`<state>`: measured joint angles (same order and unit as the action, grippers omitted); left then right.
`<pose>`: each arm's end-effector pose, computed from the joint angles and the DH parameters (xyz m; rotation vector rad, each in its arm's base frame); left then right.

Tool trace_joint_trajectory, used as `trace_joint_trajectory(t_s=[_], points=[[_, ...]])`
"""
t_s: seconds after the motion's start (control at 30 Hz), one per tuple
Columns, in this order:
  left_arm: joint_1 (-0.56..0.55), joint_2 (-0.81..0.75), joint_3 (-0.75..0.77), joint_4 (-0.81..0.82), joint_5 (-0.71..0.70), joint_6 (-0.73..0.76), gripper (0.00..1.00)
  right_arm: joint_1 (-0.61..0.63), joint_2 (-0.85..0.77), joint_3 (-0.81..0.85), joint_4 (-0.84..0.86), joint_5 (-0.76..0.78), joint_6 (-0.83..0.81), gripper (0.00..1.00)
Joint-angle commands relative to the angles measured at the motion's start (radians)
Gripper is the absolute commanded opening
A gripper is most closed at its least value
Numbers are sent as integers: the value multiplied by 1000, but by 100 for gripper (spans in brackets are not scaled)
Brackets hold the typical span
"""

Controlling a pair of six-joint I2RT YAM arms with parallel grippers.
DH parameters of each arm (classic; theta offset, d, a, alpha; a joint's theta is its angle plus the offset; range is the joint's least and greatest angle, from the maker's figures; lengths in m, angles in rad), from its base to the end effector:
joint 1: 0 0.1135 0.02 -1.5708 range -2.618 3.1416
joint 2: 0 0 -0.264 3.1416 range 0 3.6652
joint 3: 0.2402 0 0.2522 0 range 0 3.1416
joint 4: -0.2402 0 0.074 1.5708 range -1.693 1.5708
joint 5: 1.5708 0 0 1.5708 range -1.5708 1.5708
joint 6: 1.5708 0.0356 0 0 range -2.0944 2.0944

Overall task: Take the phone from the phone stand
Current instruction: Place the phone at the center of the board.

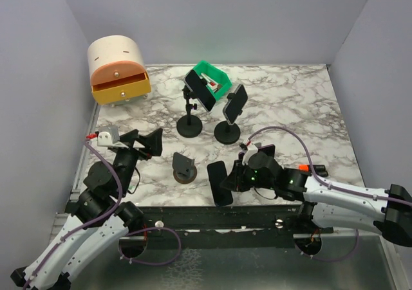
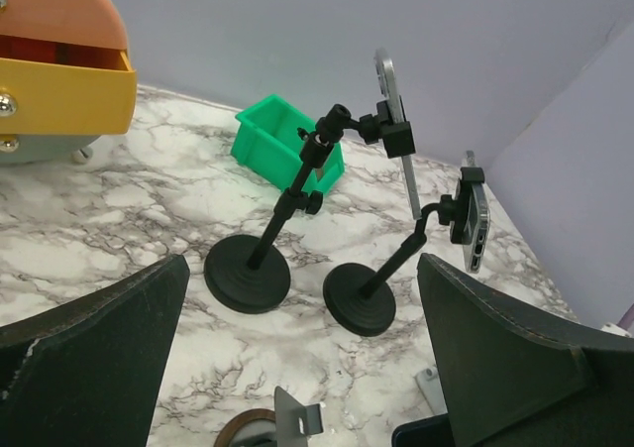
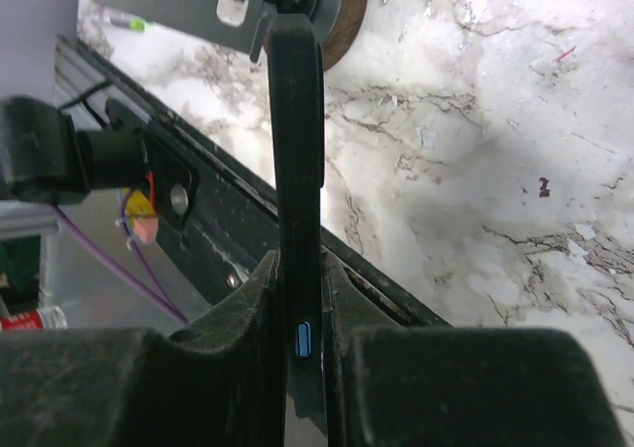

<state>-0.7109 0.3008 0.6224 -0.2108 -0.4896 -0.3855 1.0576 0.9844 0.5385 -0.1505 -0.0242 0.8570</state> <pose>0.0761 -0.0435 0.3377 -0.1634 1.4866 -0.5318 0.1031 0.1846 0.2203 -0.2548 2.3789 1.0530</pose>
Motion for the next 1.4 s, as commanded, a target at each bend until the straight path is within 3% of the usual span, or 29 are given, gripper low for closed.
trace_joint_trajectory(t_s=[0.0, 0.23, 0.77, 0.97, 1.2, 1.37], points=[[-1, -2, -14, 34, -47, -21, 97, 22, 4, -30, 142, 162, 146, 1], [-2, -62, -46, 24, -57, -32, 97, 33, 48, -51, 185, 254, 236, 1], [-2, -60, -41, 13, -54, -28, 97, 67, 203, 8, 180, 306, 323, 1], [-2, -64, -41, 5, -55, -26, 97, 73, 126, 91, 157, 226, 136, 1], [-1, -61, -39, 6, -53, -23, 97, 73, -64, 240, -13, 65, -90, 1], [0, -63, -39, 7, -50, -24, 97, 73, -159, 406, -145, 183, -232, 1]])
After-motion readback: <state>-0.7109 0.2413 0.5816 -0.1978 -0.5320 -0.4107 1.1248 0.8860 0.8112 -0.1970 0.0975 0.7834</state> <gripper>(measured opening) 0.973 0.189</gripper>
